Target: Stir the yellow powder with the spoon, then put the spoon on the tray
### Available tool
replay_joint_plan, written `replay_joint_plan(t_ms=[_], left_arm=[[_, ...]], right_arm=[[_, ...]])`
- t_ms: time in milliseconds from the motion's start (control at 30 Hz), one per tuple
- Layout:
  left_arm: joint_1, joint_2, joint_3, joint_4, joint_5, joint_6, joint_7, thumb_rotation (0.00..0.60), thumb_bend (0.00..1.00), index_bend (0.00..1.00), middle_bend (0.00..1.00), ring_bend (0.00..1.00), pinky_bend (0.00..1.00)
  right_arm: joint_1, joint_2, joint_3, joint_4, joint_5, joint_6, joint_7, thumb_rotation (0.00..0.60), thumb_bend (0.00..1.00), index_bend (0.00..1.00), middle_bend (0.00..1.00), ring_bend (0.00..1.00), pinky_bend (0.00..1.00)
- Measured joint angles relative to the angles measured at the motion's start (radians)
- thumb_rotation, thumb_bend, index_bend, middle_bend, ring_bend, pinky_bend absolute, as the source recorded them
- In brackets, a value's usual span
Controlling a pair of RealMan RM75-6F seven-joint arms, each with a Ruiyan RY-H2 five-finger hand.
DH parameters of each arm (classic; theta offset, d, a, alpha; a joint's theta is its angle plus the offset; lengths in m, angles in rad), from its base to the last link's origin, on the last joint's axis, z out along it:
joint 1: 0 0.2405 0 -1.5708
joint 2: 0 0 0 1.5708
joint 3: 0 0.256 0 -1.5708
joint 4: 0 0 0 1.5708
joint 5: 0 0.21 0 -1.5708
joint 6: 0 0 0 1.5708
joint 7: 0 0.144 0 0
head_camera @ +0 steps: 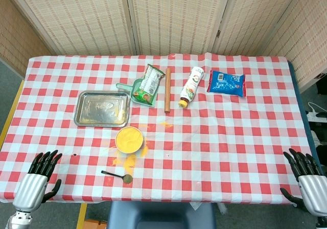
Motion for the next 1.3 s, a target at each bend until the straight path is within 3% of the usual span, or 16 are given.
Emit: replay_joint_plan(t_ms=[167, 233, 300, 367, 433, 467, 600, 800, 967, 1300], left_arm=[[-0.013, -0.014, 0.003, 0.000, 0.018, -0.030, -0.001, 0.600, 0.46, 0.00, 0.01, 0.00, 0.05], [-0.016, -0.021, 0.001, 0.000, 0.022, -0.037, 0.016, 0.600, 0.46, 0.00, 0.11, 0.07, 0.23], [-0.020, -0.033, -0.001, 0.001, 0.029, -0.043, 0.054, 0.600, 0.46, 0.02, 0.40, 0.35, 0.51], [-0.025, -0.050, -0.003, 0.003, 0.040, -0.053, 0.109, 0.600, 0.46, 0.09, 0.78, 0.72, 0.78], [-0.035, -0.065, -0.001, 0.003, 0.053, -0.076, 0.159, 0.600, 0.46, 0.18, 0.96, 0.88, 0.91], [-0.044, -0.072, 0.002, 0.003, 0.061, -0.099, 0.183, 0.600, 0.46, 0.22, 0.99, 0.92, 0.94], [-0.091, -0.093, 0.012, -0.003, 0.083, -0.199, 0.196, 0.600, 0.46, 0.30, 1.00, 0.99, 1.00], [-0.166, -0.135, 0.011, -0.010, 0.071, -0.364, 0.202, 0.600, 0.46, 0.27, 1.00, 1.00, 1.00], [-0.239, -0.163, -0.014, -0.033, -0.016, -0.514, 0.213, 0.600, 0.46, 0.29, 1.00, 1.00, 1.00], [-0.280, -0.249, -0.048, 0.007, -0.058, -0.535, 0.331, 0.600, 0.46, 0.33, 1.00, 1.00, 1.00]], right_arm=[[0.010, -0.005, 0.006, -0.001, 0.016, -0.023, -0.008, 0.600, 0.12, 0.00, 0.00, 0.00, 0.00], [0.013, -0.008, 0.011, -0.002, 0.021, -0.027, -0.012, 0.600, 0.12, 0.00, 0.00, 0.00, 0.00], [0.014, -0.009, 0.013, -0.002, 0.026, -0.028, -0.014, 0.600, 0.12, 0.00, 0.00, 0.00, 0.00], [0.017, -0.012, 0.016, -0.003, 0.033, -0.035, -0.018, 0.600, 0.12, 0.00, 0.00, 0.00, 0.00], [0.019, -0.014, 0.017, -0.003, 0.033, -0.038, -0.023, 0.600, 0.12, 0.00, 0.00, 0.00, 0.00], [0.020, -0.015, 0.016, -0.003, 0.033, -0.040, -0.025, 0.600, 0.12, 0.00, 0.00, 0.00, 0.00], [0.027, -0.014, 0.011, -0.006, 0.032, -0.063, -0.029, 0.600, 0.12, 0.00, 0.00, 0.00, 0.00], [0.031, -0.012, 0.008, -0.012, 0.035, -0.069, -0.033, 0.600, 0.12, 0.00, 0.00, 0.00, 0.00], [0.031, -0.011, 0.012, -0.011, 0.048, -0.071, -0.033, 0.600, 0.12, 0.00, 0.00, 0.00, 0.00], [0.027, -0.003, 0.014, -0.016, 0.058, -0.065, -0.029, 0.600, 0.12, 0.00, 0.00, 0.00, 0.00]])
